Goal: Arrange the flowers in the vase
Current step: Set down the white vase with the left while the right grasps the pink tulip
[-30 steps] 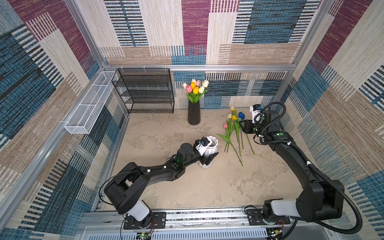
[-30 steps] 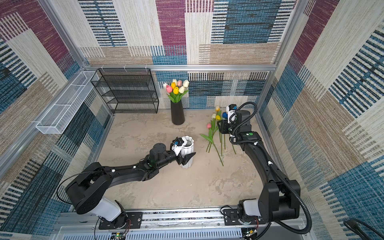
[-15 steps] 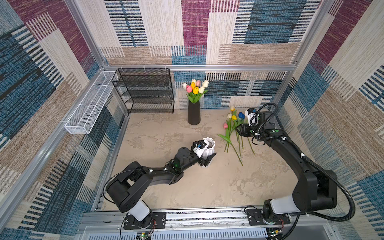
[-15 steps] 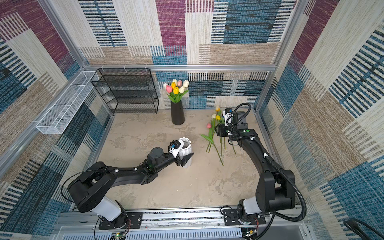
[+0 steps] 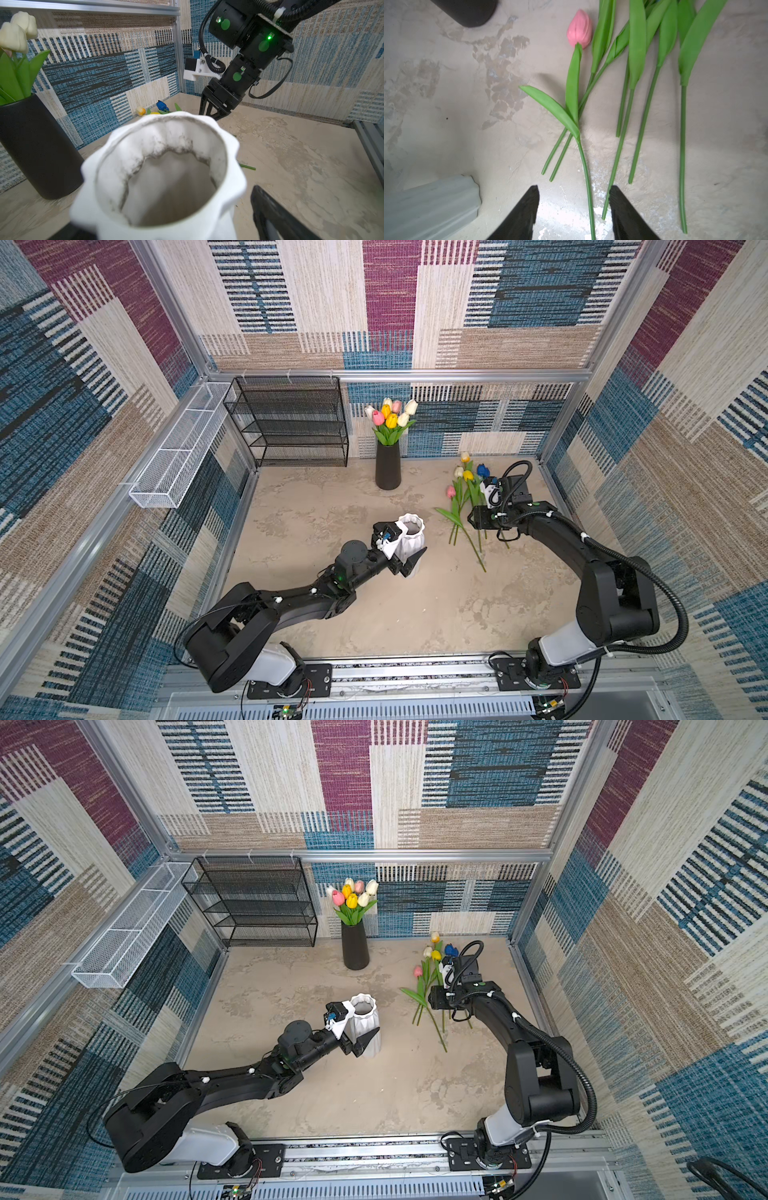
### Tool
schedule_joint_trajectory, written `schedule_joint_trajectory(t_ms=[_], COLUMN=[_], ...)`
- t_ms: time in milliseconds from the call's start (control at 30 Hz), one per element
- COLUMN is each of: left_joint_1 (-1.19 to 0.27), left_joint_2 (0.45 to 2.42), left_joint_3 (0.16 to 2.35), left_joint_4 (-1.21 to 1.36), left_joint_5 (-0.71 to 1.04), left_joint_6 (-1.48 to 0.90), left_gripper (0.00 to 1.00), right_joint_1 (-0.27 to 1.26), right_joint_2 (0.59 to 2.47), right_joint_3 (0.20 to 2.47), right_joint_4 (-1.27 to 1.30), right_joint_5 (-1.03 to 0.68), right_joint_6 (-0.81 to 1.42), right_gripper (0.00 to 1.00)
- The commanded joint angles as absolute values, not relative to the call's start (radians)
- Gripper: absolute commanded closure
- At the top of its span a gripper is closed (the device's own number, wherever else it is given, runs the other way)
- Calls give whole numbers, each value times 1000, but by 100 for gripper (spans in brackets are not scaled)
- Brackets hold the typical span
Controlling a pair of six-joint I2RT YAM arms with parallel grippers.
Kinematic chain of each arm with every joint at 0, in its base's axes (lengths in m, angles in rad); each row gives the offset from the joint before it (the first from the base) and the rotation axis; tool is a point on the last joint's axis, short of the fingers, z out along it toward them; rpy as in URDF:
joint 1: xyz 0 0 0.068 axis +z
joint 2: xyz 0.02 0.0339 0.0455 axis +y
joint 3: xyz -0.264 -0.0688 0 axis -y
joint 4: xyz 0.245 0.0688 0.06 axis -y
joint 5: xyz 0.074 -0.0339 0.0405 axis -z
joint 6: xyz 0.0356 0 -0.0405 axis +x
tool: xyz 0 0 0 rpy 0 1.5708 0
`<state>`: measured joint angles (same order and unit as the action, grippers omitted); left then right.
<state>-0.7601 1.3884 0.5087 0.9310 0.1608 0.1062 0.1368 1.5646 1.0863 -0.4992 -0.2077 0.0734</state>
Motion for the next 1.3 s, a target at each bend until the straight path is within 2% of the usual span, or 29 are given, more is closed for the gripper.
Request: schedule_joint_trajectory(t_ms=[0,233,533,633,733,967,1133,1267], left_joint_1=[-759,-761,-761,-761,-761,-761,-761,-760], left_joint_2=[1311,1120,925,894,878,846,825,818], left_joint_3=[513,581,613,608,598,561,558,569], left_joint_4=[844,552,389,374,362,413,428,425], left_joint_5=[168,195,251,254,236,172,124,123], left_joint_6=[146,204,142,129,135,159,182,192], left_gripper=[0,0,0,0,0,0,0,0], right_joint_1=[153,186,220,223,231,232,232,232], right_joint_2=[1596,1704,1844,1879,1907,1832,1750,1664], right_joint_3=[1080,1105,1175,1186,1190,1157,1131,1132], right_joint_4=[-520,-520,-521,-510,-511,-466,-438,-433], right_joint_5=[-159,-127,-43,-33,-22,-121,-174,-232], right_joint_6=[55,41,5,-8,-21,-48,-42,-22], right_gripper=[46,51,58,63,73,92,99,100])
